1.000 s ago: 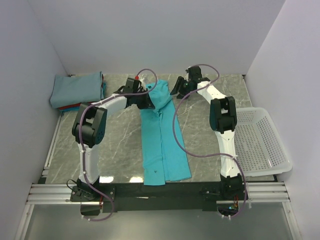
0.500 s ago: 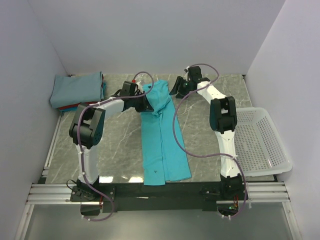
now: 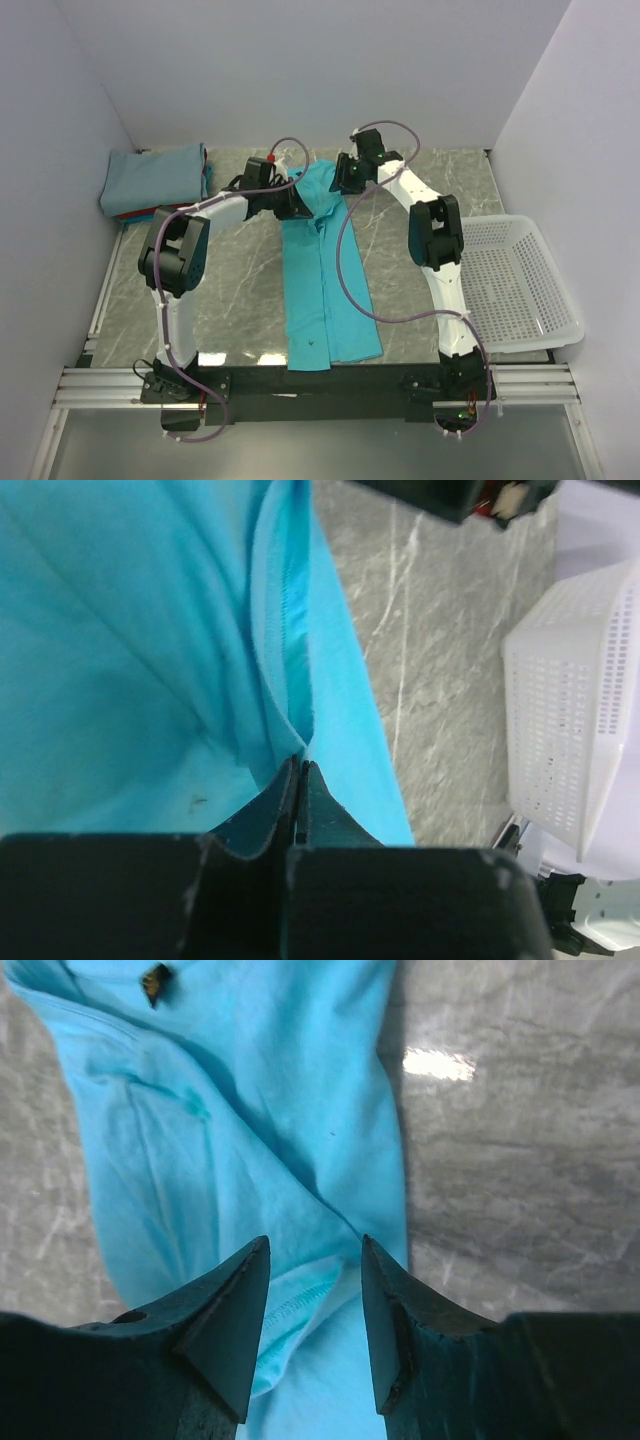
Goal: Fold and stack the t-shirts
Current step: Fold the tshirt
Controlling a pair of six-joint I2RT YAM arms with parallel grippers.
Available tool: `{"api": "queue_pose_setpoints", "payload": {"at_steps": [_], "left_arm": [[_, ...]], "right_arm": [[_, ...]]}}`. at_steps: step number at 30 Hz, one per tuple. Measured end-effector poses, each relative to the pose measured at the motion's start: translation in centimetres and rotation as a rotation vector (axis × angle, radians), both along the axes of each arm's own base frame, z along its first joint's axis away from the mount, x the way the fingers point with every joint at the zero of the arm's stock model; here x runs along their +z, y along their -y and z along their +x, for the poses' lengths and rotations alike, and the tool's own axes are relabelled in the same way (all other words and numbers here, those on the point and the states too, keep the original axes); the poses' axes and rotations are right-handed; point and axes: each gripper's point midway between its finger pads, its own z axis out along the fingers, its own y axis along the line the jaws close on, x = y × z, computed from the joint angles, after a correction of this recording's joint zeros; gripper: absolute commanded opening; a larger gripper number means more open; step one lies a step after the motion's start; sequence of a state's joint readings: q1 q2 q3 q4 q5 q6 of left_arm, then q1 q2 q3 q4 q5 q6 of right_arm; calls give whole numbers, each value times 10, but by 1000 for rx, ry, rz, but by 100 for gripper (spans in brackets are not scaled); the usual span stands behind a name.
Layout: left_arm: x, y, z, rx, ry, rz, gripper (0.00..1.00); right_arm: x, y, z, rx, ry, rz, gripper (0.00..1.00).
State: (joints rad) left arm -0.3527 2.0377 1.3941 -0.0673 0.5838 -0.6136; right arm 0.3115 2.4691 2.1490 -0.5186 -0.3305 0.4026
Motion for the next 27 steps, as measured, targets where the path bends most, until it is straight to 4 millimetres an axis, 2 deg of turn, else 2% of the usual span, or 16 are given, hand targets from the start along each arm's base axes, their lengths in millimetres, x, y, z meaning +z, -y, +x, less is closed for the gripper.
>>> {"api": "queue_pose_setpoints", "payload": {"at_steps": [10, 14, 20, 27], "left_arm": [[13, 8, 4, -26, 20, -23, 2], [13, 9, 4, -31, 19, -21, 2], [9, 9, 4, -37, 12, -14, 2], [13, 10, 6, -40, 15, -14, 2]], "right_arm": [[-10, 16, -4, -25, -10, -123, 45], [-5, 15, -2, -24, 5, -133, 36], [-5, 13, -4, -19, -1, -135, 37], [-5, 12, -4, -17, -4, -136, 36]]}}
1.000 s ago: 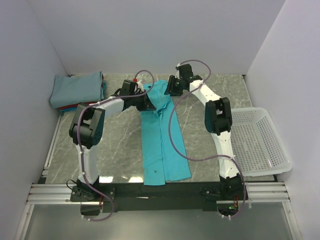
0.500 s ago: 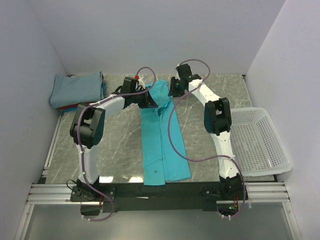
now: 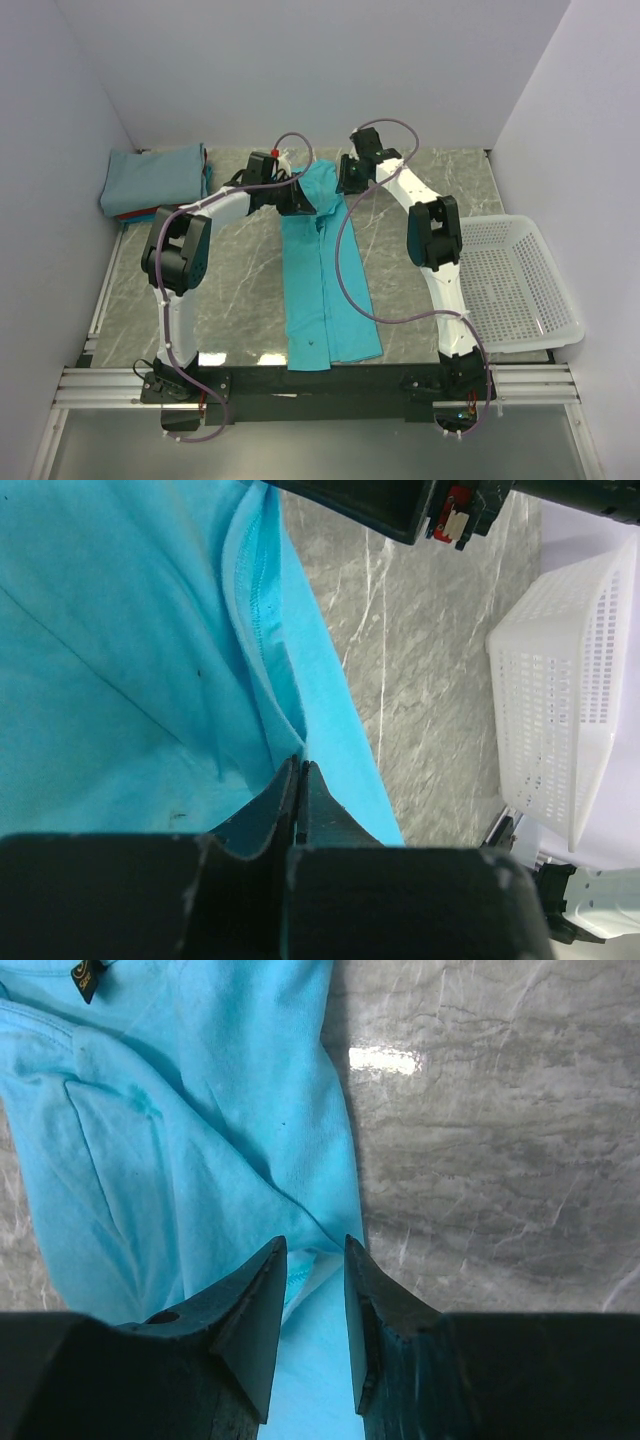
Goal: Fold and stack the t-shirts
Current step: Fold the tshirt
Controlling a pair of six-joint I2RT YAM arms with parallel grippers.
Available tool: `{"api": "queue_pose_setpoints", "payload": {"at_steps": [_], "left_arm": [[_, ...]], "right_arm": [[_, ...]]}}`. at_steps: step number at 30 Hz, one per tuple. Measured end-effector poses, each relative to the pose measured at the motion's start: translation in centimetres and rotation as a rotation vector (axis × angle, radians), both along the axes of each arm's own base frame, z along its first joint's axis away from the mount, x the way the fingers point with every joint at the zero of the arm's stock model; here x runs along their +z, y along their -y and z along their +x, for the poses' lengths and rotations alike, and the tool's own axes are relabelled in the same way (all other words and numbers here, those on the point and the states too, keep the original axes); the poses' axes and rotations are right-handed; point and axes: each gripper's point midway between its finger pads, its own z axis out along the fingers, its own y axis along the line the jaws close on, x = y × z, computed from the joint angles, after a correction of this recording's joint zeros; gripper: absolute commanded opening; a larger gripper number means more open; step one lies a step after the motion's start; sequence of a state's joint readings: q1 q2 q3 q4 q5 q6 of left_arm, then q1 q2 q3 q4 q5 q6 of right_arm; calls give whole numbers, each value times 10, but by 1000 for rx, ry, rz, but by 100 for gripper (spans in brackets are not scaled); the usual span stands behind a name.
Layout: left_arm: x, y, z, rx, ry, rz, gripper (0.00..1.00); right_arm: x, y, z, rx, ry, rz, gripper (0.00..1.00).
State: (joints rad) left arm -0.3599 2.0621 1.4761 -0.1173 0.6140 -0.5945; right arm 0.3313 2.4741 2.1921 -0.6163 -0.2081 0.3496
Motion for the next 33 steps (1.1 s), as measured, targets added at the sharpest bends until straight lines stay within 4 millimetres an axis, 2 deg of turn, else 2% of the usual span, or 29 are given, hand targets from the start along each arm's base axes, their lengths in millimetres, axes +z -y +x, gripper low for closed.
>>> {"api": "queue_pose_setpoints", "payload": {"at_steps": [13, 19, 25, 33], "left_arm": [[-9, 5, -2, -22, -26, 10, 2], [-3, 6, 0, -34, -8, 9, 2], [0, 9, 3, -46, 2, 11, 2], [2, 13, 3, -91, 18, 34, 3]], "right_arm": [[-2, -5, -4, 14, -13, 7, 30], [-8, -5, -5, 19, -25, 4, 21], [-14, -4, -7, 19, -40, -2, 4], [-20, 10, -3, -1, -50, 24, 0]]}}
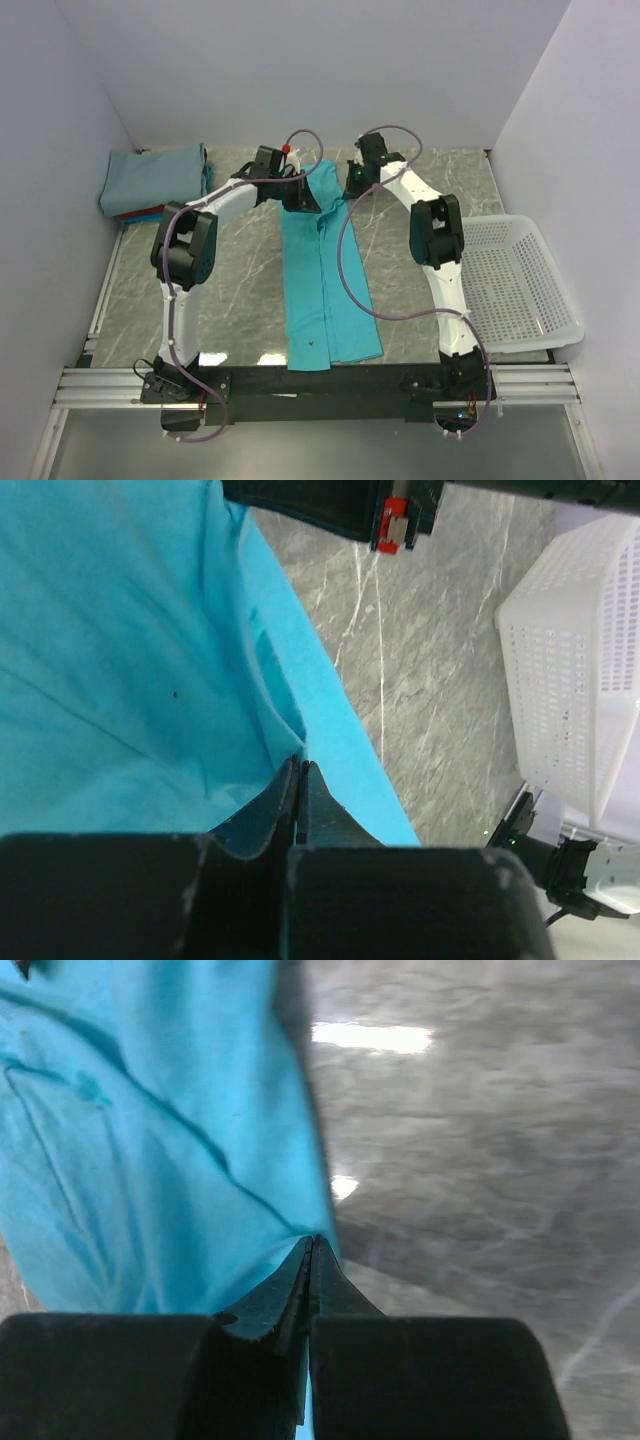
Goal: Fold and stack the t-shirts
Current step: Fold the tshirt
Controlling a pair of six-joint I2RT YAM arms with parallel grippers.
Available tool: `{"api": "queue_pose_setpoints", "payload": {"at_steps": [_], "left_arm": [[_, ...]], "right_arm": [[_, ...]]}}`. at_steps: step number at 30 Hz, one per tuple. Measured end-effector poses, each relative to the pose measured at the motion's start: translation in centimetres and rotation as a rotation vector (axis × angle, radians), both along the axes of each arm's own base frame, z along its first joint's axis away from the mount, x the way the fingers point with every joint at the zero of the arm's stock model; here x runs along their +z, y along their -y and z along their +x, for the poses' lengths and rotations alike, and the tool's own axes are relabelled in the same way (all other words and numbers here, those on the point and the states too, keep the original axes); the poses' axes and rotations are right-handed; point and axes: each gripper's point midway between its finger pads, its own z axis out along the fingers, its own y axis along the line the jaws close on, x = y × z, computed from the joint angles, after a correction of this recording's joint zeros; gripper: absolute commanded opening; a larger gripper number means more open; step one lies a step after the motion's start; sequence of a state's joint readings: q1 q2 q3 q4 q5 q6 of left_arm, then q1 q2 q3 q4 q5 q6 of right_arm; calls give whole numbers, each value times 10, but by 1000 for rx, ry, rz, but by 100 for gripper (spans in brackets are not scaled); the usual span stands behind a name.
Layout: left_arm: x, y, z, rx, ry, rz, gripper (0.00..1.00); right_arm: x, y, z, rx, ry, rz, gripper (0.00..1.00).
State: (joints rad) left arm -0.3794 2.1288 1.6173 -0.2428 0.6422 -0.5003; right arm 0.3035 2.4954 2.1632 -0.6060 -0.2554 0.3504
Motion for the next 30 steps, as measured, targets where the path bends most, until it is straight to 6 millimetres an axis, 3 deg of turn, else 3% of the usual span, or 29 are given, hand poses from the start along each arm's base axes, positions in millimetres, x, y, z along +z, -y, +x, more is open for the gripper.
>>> {"api": "queue_pose_setpoints", "payload": {"at_steps": [10, 19, 30], "left_arm": [[-15, 23, -1, -96, 1, 35, 5], [-47, 33, -15, -143, -61, 76, 8], [-56, 45, -16, -157, -71, 78, 24]], "right_arm": [[0, 28, 2, -39, -13, 107, 1], [3, 19, 5, -26, 3, 171, 1], [9, 15, 10, -22, 27, 197, 1]]}}
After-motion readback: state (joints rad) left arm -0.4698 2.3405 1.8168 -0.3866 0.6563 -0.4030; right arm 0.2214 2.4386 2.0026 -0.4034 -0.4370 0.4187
